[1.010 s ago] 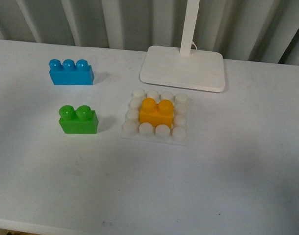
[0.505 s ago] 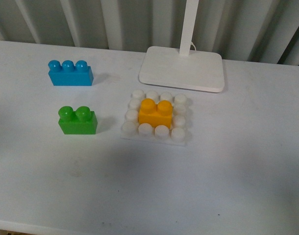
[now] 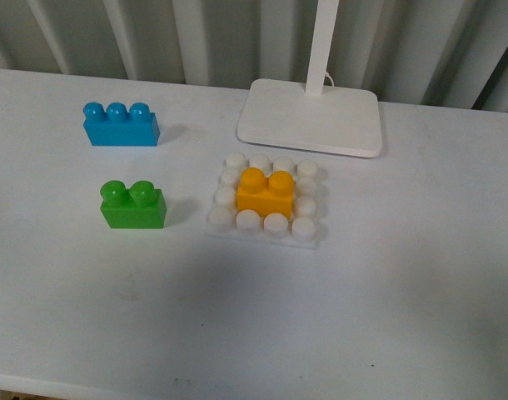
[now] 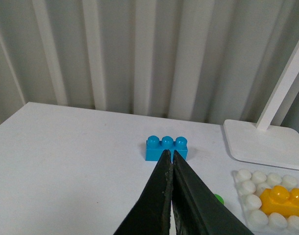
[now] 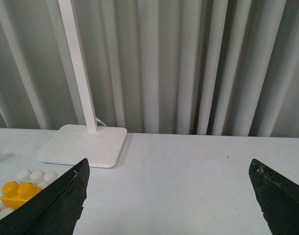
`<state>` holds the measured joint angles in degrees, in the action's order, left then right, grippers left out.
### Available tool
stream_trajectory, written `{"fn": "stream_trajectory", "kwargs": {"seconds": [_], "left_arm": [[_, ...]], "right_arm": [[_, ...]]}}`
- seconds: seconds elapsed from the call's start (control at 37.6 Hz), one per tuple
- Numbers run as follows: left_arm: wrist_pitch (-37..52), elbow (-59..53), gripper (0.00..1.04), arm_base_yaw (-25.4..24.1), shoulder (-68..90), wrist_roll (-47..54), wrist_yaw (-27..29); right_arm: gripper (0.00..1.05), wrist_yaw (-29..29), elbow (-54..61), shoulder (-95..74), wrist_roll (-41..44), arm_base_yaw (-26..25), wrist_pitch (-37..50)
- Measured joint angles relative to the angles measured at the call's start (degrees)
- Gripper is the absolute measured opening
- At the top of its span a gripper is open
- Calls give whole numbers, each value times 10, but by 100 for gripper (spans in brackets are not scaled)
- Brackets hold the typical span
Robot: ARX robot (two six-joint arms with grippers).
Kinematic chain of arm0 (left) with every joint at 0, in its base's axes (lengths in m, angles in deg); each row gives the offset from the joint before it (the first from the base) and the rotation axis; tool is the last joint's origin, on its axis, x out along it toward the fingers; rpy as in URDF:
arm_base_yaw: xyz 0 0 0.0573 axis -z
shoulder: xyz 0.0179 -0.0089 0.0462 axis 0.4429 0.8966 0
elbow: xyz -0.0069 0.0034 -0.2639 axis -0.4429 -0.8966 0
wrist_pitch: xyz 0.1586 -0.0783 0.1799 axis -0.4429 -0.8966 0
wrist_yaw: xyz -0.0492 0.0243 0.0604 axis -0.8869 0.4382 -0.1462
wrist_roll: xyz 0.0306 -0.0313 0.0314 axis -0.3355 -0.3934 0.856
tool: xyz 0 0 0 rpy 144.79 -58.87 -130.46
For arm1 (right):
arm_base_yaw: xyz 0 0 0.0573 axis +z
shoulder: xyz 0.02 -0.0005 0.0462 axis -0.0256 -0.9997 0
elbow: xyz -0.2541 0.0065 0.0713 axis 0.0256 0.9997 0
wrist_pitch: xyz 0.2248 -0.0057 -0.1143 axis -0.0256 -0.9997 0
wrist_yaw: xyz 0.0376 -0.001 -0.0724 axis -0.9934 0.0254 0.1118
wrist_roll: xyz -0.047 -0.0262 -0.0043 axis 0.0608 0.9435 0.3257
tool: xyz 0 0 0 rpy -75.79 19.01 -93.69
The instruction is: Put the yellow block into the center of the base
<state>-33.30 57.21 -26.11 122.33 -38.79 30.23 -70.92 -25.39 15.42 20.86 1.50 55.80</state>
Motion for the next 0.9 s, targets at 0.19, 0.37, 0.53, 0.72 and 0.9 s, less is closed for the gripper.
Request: {"fn": "stream_trajectory", "kwargs": {"seconds": [0.19,0.37,0.53,0.72,0.9], "left_arm": [[-65,0,4,0,-70,0,0],[-117,0,4,0,-125,0,0],[-159,0,4,0,-167,0,0],[-192,0,4,0,-200,0,0],[-223,0,4,0,-232,0,0]], "right_arm": [[95,0,0,0,0,0,0],[95,0,0,0,0,0,0],[95,0,0,0,0,0,0],[95,0,0,0,0,0,0],[95,0,0,0,0,0,0]]}}
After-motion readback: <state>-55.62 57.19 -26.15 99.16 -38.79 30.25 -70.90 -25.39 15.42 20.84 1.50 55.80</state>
